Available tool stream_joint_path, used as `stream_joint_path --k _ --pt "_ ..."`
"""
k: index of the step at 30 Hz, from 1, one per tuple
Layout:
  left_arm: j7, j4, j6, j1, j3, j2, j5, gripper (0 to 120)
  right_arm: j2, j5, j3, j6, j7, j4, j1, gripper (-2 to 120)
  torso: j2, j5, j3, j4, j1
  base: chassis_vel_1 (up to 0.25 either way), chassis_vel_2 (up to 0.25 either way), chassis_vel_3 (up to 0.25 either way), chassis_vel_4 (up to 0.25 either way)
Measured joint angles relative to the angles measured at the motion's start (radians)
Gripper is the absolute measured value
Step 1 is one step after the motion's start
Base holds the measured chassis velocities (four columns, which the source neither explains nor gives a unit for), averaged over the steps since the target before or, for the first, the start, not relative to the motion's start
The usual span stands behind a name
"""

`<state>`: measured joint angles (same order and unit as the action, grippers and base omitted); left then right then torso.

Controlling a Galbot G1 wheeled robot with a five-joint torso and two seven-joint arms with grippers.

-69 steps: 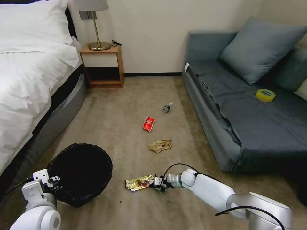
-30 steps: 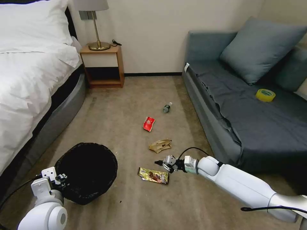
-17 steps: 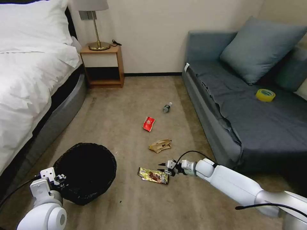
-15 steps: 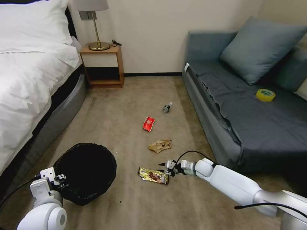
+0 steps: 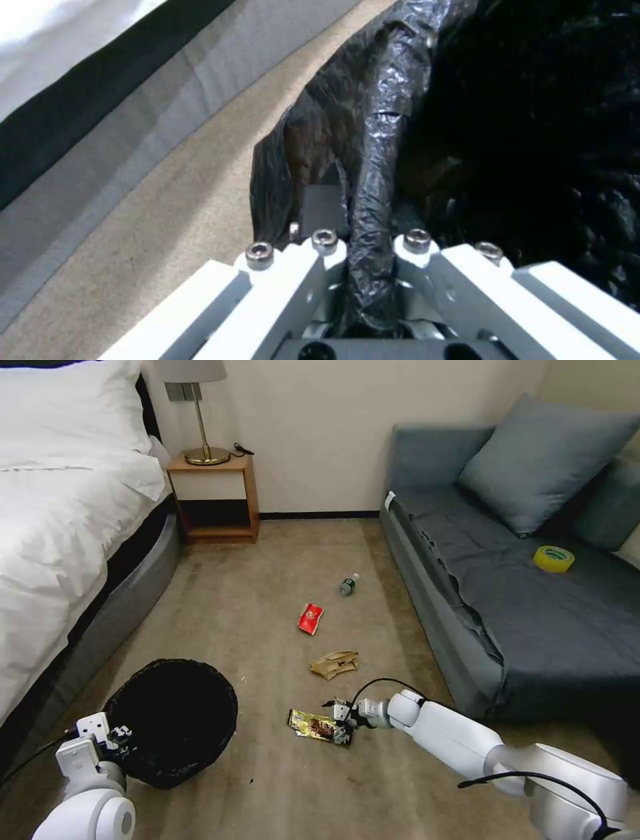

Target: Pick up the trash bin, then pick up the garbage on the floor and place it into the trash bin.

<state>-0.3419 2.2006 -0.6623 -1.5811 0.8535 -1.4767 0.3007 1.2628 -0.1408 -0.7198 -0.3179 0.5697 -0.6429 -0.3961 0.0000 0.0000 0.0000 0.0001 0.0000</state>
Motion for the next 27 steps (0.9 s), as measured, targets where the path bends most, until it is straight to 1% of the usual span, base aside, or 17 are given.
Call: stream_joint_path --k 3,5,7,9,27 --pt "0.000 -0.005 0.001 0.002 0.000 0.001 0.000 2 0.014 0.013 0.013 -0.007 0.006 0.029 0.004 97 0.000 -0.0001 0.000 0.0000 0.000 0.000 0.000 0.000 0.000" --pt "0.000 -0.012 0.003 0.005 0.000 0.003 0.000 2 0.023 0.022 0.023 -0.010 0.008 0.055 0.006 93 0.000 -0.0001 0.000 -0.0001 0.000 0.000 0.000 0.000 0.000" --pt "0.000 -0.014 0.003 0.006 -0.001 0.003 0.000 2 0.026 0.025 0.025 -0.011 0.008 0.062 0.006 92 0.000 -0.0001 0.000 -0.0001 0.000 0.000 0.000 0.000 0.000" --pt "0.000 -0.016 0.004 0.008 -0.003 0.002 0.000 2 0.030 0.034 0.031 -0.015 0.010 0.075 0.006 85 0.000 -0.0001 0.000 -0.0001 0.000 0.000 0.000 0.000 0.000" --pt "0.002 -0.017 0.015 0.002 -0.002 0.003 -0.007 2 0.060 0.088 0.060 -0.042 0.014 0.139 -0.020 82 0.000 0.0000 0.000 -0.0001 0.000 0.000 0.000 0.000 0.000"
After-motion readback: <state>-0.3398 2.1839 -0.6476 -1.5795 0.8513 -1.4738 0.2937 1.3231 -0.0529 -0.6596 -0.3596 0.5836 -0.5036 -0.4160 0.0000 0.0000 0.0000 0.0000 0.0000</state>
